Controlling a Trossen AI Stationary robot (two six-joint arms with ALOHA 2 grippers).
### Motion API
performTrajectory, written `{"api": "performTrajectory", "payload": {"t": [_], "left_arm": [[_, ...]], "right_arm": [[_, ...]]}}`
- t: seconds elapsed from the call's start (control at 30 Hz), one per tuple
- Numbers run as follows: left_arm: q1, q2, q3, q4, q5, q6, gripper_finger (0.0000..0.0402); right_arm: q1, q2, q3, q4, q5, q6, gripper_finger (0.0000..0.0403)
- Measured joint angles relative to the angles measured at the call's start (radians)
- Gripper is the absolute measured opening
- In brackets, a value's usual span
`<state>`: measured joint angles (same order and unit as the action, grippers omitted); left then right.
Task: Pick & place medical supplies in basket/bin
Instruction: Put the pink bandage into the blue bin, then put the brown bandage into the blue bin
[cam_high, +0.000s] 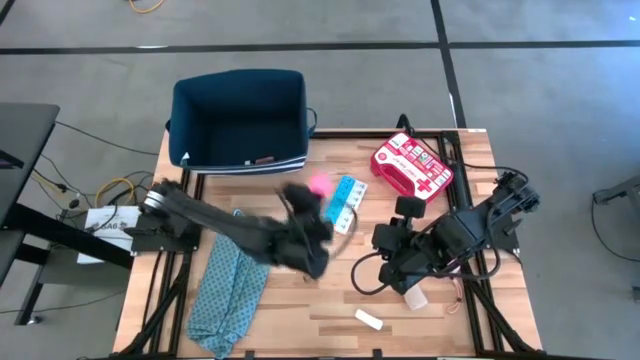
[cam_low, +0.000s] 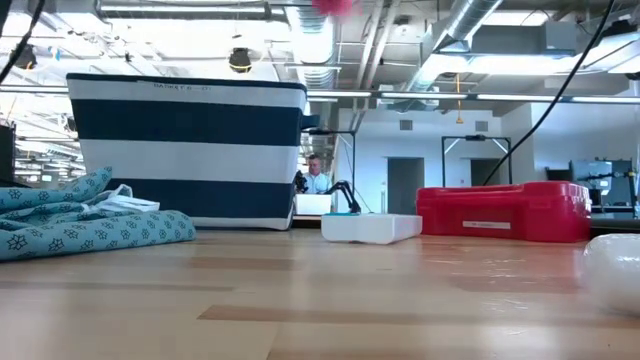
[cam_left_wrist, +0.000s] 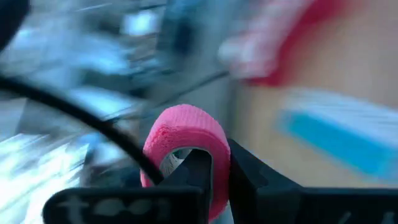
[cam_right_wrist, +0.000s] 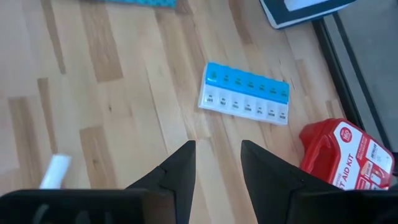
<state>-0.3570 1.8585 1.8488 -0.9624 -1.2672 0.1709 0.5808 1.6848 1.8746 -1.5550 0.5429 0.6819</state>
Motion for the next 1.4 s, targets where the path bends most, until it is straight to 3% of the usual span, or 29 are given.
{"api": "performTrajectory", "payload": {"t": [0.03,0.1,0.23,0.33,0.47,0.6,0.73,0.9,1.03,1.2,1.4], "left_arm": [[0.016,-0.020,0.045,-0.037,-0.060,-0.001,0.0011],[0.065,-0.065,0.126,-0.108,-0.059,-0.055,0.0013],[0.253,-0.178,0.198,-0.225,0.268,-0.297,0.0015],[0.442,-0.234,0.169,-0.260,0.457,-0.397,0.0014],[0.652,-0.254,0.085,-0.290,0.516,-0.454,0.0020],[0.790,-0.245,-0.037,-0.250,0.609,-0.466,0.0028],[0.869,-0.242,-0.177,-0.175,0.724,-0.414,0.0035],[0.946,-0.238,-0.339,-0.030,0.758,-0.354,0.0047],[0.992,-0.238,-0.417,0.039,0.920,-0.287,0.0065],[1.014,-0.238,-0.418,0.050,0.918,-0.217,0.0100],[1.007,-0.238,-0.285,0.019,0.863,-0.205,0.0138]], "right_arm": [[0.000,0.000,-0.006,0.001,-0.001,0.001,0.0121],[0.000,0.000,-0.019,0.001,-0.003,0.022,0.0121],[0.000,0.000,-0.051,0.000,-0.003,0.078,0.0121],[0.002,0.000,-0.079,0.000,-0.003,0.079,0.0121],[0.000,0.005,-0.113,0.024,-0.003,0.080,0.0121],[0.000,0.005,-0.145,0.032,-0.003,0.081,0.0121],[0.008,0.005,-0.151,0.035,-0.013,0.104,0.0121],[0.008,0.005,-0.151,0.038,-0.014,0.099,0.0121],[0.007,0.005,-0.151,0.038,-0.018,0.096,0.0121],[0.006,0.005,-0.151,0.038,-0.018,0.076,0.0121],[0.006,0.005,-0.151,0.039,-0.019,0.072,0.0121]]}}
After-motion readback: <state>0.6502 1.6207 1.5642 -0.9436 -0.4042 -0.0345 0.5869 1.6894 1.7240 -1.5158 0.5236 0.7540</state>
